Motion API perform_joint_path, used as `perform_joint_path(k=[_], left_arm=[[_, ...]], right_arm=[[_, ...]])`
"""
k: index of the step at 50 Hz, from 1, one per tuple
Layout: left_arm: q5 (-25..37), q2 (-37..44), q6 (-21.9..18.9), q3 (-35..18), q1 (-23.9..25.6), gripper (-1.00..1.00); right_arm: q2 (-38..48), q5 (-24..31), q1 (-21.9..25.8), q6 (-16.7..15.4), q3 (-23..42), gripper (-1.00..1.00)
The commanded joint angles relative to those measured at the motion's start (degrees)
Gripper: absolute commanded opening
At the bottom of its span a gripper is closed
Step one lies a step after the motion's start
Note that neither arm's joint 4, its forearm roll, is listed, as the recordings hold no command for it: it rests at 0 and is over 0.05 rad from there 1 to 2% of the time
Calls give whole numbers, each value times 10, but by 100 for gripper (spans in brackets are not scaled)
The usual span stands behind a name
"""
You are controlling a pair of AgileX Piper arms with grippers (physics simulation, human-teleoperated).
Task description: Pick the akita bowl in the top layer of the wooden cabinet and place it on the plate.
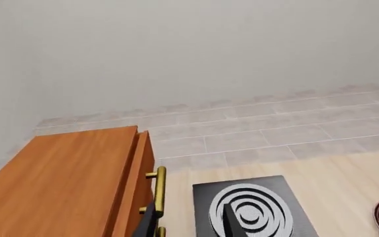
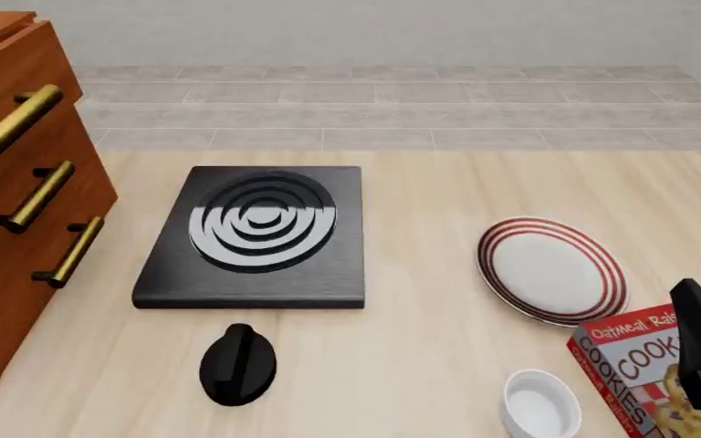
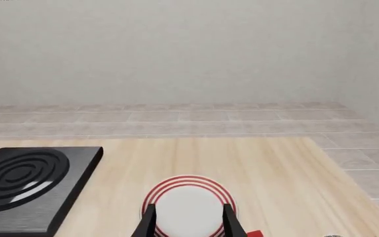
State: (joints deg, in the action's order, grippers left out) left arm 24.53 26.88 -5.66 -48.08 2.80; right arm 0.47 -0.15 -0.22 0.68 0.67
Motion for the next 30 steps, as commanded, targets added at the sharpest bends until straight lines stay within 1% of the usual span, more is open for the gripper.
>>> perform_joint_path(k=[1,5,7,9,10,11,12,15,18,19,23,30], left_arm=[[20,59,-26,-22,-24,100],[27,78,-19,-32,-29,100],[31,89,-31,-36,-32,100],[35,99,-30,-45,-34,100],[38,105,-44,-49,-33,100],[46,114,-42,-62,-35,100],[46,114,-42,-62,-35,100],[58,128,-59,-77,-46,100],[72,135,-69,-89,-45,100],[73,136,-90,-89,-54,100],[94,147,-74,-111,-54,100],[114,162,-78,-136,-58,100]], right_arm=[[-4,3,0,5,0,100],[-3,3,0,5,0,100],[-3,3,0,5,0,100],[-3,3,1,4,0,100],[-3,3,1,5,0,100],[-4,3,1,5,0,100],[-4,3,1,5,0,100],[-3,4,1,5,0,100],[-3,5,2,4,0,100],[-3,5,2,4,0,100],[-3,5,2,5,0,100],[-3,6,2,8,0,100]])
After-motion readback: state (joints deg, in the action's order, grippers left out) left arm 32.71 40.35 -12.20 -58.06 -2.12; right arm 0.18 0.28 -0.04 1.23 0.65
